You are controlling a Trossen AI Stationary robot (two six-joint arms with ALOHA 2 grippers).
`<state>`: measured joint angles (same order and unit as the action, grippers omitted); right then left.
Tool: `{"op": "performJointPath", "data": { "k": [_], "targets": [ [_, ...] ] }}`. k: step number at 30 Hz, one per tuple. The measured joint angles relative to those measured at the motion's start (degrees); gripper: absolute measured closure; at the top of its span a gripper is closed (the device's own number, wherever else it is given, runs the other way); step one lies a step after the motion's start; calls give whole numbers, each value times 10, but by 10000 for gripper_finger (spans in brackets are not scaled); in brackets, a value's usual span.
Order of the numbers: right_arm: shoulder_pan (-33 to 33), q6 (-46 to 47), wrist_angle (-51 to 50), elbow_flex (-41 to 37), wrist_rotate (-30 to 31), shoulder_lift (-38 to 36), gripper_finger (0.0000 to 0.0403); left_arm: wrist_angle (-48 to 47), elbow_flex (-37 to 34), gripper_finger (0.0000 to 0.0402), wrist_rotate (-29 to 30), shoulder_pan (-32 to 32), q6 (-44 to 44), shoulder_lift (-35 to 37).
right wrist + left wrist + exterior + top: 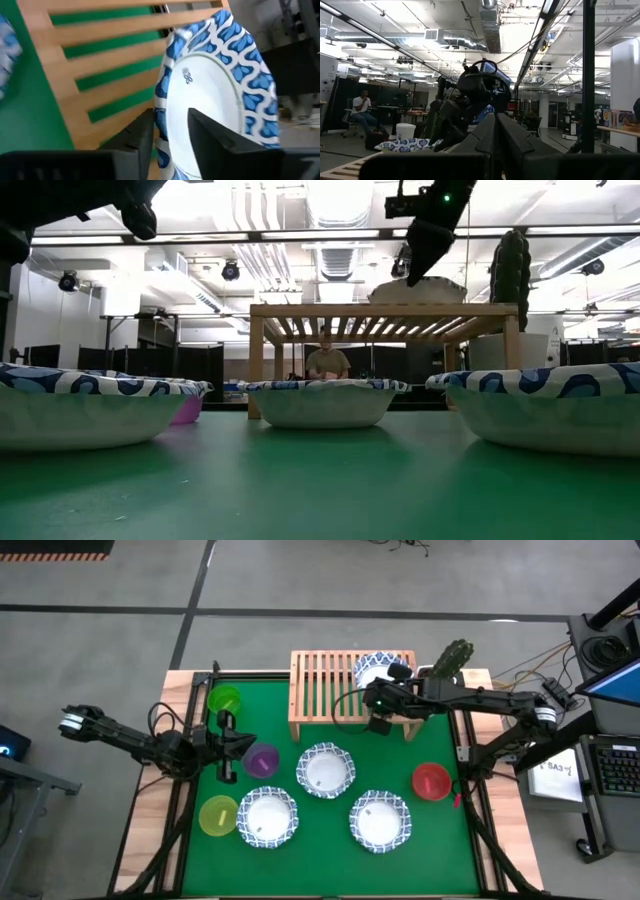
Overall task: Place and stack bowls onto a shelf
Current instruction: Put the big white bowl on the shelf, then put the small violet bowl on the shelf
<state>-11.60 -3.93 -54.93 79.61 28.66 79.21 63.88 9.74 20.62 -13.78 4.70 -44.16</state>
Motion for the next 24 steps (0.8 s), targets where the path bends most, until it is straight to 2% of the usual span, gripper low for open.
{"op": "performJointPath", "data": {
  "k": [3, 10, 14, 21, 24],
  "targets": [
    [4, 25, 13, 4, -42, -1, 260, 0, 0, 400, 0, 0, -9, 0],
    [6, 62, 14, 23, -53, -8, 236, 2, 0, 400, 2, 0, -40, 0],
    [23, 69, 28, 23, -85, -37, 235, -6, 0, 400, 55, 0, -87, 0],
    [105, 69, 138, -53, -87, -116, 235, -65, 2, 401, 90, 0, -172, 0],
    [142, 69, 198, -103, -87, -144, 235, -144, 32, 401, 114, 0, -215, 0]
  ]
}}
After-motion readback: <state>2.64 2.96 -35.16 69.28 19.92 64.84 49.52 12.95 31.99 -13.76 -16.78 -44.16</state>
